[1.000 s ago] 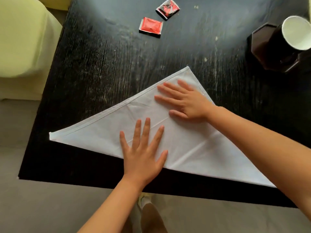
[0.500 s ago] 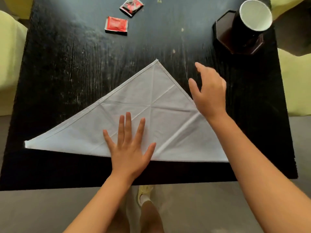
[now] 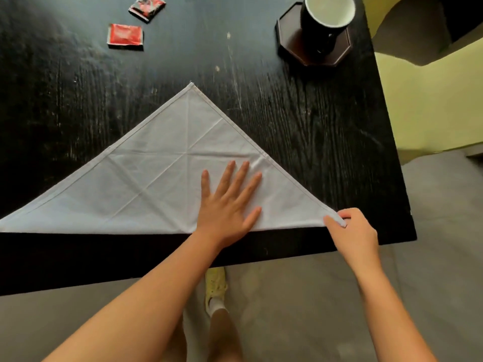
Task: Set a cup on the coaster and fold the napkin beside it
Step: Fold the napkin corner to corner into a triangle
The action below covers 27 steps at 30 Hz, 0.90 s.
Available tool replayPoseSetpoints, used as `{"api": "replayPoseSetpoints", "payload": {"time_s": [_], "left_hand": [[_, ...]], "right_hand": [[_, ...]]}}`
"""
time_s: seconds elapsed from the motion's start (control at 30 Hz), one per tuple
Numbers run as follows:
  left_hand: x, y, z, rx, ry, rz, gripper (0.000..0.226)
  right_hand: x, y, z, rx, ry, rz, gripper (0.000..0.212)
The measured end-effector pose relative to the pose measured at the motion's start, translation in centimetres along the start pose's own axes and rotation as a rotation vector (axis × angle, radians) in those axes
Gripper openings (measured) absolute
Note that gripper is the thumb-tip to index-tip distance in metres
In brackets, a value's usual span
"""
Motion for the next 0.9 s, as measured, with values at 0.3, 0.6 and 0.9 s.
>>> {"api": "replayPoseSetpoints", "payload": {"time_s": [0.3,0.6,0.9], "left_hand": [[0.0,-0.1,0.1,-0.002,-0.004,0.034,0.067],[-0.5,-0.1,0.0,-0.017,0.032,-0.002,0.068],[-1.6,3.8,-4.5,-0.149,0.016,-0.186,0.074]], "right_hand": [[-2.2,-0.2,1.0,-0.018,0.064,0.467,0.031],[-6.6,2.4,0.6,-0.464,0.313,0.537,0.034],[-9.2,13.1,0.8,-0.821,0.056,0.342,0.024]]}}
Point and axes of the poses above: each hand's wrist, its own z-axis towards the middle knuckle, its own x-axis out of the palm, y = z × x, the point moved 2 cm from there along z, towards the middle knuckle, and after that the axes turned 8 degrees about -z, right-handed, at the moved point
